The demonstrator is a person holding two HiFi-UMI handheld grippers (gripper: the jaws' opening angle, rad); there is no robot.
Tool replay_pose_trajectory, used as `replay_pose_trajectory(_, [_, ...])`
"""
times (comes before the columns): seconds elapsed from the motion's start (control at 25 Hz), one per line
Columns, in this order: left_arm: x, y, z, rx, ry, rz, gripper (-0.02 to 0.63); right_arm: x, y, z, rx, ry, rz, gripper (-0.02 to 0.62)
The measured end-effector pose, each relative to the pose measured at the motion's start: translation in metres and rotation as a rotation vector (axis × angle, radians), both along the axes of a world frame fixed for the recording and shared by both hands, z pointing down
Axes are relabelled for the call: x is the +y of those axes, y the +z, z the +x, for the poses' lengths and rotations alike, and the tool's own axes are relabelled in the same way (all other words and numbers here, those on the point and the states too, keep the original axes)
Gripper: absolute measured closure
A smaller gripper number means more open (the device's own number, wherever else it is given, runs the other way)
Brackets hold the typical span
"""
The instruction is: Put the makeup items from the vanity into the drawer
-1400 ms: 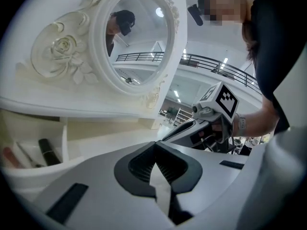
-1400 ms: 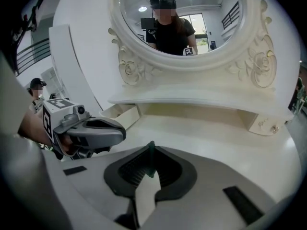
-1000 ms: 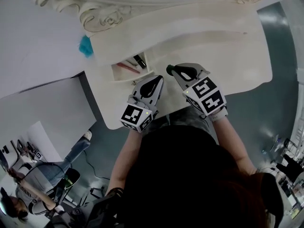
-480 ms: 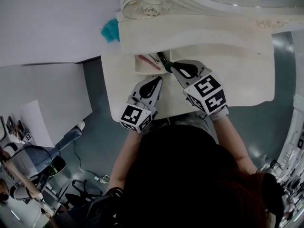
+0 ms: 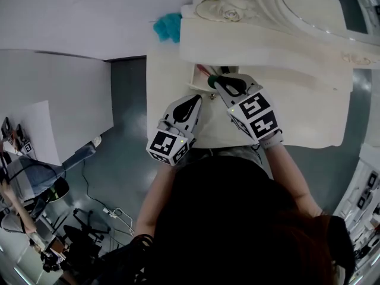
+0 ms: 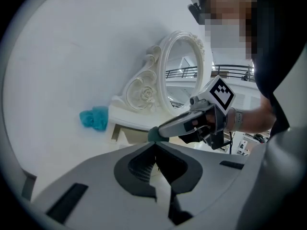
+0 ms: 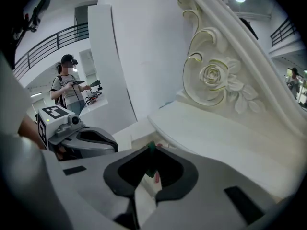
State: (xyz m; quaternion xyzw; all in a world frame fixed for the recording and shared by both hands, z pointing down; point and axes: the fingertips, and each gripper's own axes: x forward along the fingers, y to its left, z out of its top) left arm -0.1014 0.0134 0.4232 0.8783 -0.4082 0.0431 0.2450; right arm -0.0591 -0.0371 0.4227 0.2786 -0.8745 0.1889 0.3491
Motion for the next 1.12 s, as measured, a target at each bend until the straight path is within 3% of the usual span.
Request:
replay_pose_trajectory(0.28, [0.003,0.007,-0.024,0.005,-0.054,-0.018,0.592,-0.002,0.011,-0.019,0.037,-0.034,-0.006,0.532])
replay_pose_trajectory(0.64, [-0.001,0.005,-0.035,0.008,-0.065,-0.011,0.592,-0.01,0.015,-0.014,0.073,0.018,-0.003,0.52])
replay_pose_trajectory(1.12, [0.002,0.004,-0.027,0.012,-0.047,-0.008,0.592,-0.004,0.016,-0.004,0.081,0.049,-0.004,0.52])
